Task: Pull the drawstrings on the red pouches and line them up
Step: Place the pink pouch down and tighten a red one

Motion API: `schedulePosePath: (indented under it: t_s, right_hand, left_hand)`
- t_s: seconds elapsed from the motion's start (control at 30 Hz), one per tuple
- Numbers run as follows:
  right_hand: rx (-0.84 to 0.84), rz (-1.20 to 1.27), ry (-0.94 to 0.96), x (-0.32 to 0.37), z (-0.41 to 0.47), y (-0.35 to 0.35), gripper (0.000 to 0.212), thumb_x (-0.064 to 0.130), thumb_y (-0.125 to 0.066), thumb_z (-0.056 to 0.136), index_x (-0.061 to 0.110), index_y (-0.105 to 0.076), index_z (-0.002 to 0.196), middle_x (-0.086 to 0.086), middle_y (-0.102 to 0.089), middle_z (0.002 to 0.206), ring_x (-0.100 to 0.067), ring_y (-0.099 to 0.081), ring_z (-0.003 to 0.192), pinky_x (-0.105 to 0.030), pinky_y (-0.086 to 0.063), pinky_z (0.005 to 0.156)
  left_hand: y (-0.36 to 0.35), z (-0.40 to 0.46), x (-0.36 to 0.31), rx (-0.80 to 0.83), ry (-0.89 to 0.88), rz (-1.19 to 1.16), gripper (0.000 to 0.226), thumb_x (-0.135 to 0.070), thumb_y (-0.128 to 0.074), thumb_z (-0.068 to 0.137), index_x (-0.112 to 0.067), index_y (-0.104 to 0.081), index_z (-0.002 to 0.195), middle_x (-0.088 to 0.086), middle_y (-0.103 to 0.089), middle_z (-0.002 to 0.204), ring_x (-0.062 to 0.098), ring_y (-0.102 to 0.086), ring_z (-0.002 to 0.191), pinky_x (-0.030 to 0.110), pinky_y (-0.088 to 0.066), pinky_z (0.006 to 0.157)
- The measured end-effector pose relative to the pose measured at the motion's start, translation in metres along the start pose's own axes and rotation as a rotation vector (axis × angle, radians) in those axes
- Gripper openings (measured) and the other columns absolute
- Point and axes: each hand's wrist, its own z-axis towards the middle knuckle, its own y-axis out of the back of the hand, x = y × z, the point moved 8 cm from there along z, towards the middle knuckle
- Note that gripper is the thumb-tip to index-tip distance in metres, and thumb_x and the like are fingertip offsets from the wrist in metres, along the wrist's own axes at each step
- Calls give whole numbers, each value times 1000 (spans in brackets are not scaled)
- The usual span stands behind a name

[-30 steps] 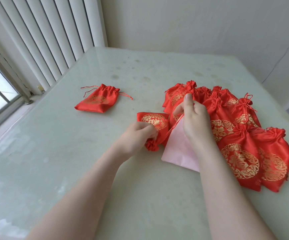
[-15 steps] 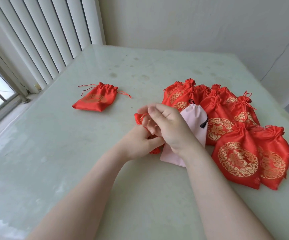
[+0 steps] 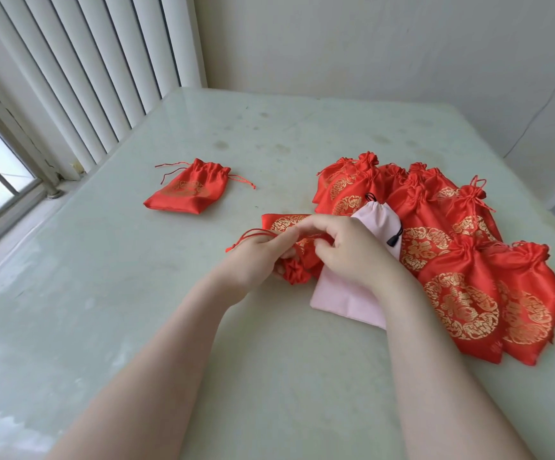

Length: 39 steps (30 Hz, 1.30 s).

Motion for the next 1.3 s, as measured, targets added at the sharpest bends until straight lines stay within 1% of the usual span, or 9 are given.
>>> schedulePosePath:
  t_s: [0.13, 0.2, 0.33, 0.6, 0.67, 0.77, 0.97, 1.13, 1.3]
  right_hand:
    - [2, -58, -12, -4, 0, 0, 18, 7, -63, 84, 14, -68, 100, 6, -66, 92, -4, -60, 88, -6, -40, 74]
    - [-8, -74, -33, -8, 1, 2, 5, 14, -65, 84, 19, -65, 84, 1, -66, 80, -10, -59, 76, -21, -44, 71]
    - [-104, 38, -27, -8, 1, 12, 17, 20, -59, 89, 21, -58, 72, -1, -59, 67, -11, -49, 66, -31, -42, 68]
    - [87, 229, 49, 13, -2, -3, 19, 18, -61, 87, 17, -65, 69, 8, -63, 67, -5, -57, 71, -21, -46, 74]
    - [57, 280, 19, 9, -1, 0, 29, 32, -54, 89, 15, -63, 68, 4, -63, 71, -5, -57, 72, -20, -45, 73]
    - [-25, 396, -81, -4, 2, 5, 24, 16, -48, 95, 16, -57, 73, 0, -61, 72, -10, -59, 72, -24, -48, 72]
    - [-16, 180, -170, -22, 3, -3, 9, 13, -64, 85, 21, -66, 85, 6, -67, 82, -13, -62, 85, -32, -49, 88]
    - [-21, 129, -154, -18, 2, -1, 10, 12, -59, 89, 14, -66, 81, 10, -59, 69, -1, -53, 67, -17, -43, 71]
    - [-42, 188, -189, -20, 3, 0, 18, 13, -55, 90, 14, -60, 73, 7, -52, 64, -5, -44, 62, -23, -37, 66]
  left_hand:
    - [3, 2, 4, -16, 34, -85, 44, -33, -47, 95, -17, -49, 54, -11, -48, 49, 14, -44, 56, 29, -42, 61]
    - [1, 2, 4, 2, 34, -91, 44, -33, -45, 96, -14, -50, 57, -10, -50, 50, 13, -44, 53, 26, -42, 58]
    - [1, 4, 6, 20, 38, -102, 44, -33, -45, 96, -14, -51, 57, -6, -50, 54, 15, -44, 53, 27, -41, 58]
    - [-2, 4, 3, 51, 7, -60, 35, -28, -45, 97, -4, -62, 79, 3, -56, 67, 19, -49, 66, 34, -44, 67]
    - [-3, 3, 1, 71, -25, -57, 36, -26, -42, 99, 2, -60, 86, 8, -56, 72, 19, -49, 67, 31, -42, 64]
    - [-1, 5, 1, 43, -47, -73, 37, -24, -43, 98, 11, -55, 96, 13, -50, 79, 22, -46, 71, 30, -41, 63]
    - [0, 5, -2, 12, -114, -96, 26, -18, -47, 96, -11, -52, 72, 0, -49, 58, 6, -48, 49, 17, -45, 51]
    - [2, 7, -3, 17, -135, -107, 23, -13, -54, 91, -10, -52, 68, -4, -53, 51, 8, -53, 48, 18, -48, 50]
    - [6, 8, -6, 14, -175, -28, 17, -5, -58, 88, -12, -57, 73, 0, -56, 59, 6, -55, 52, 16, -49, 55]
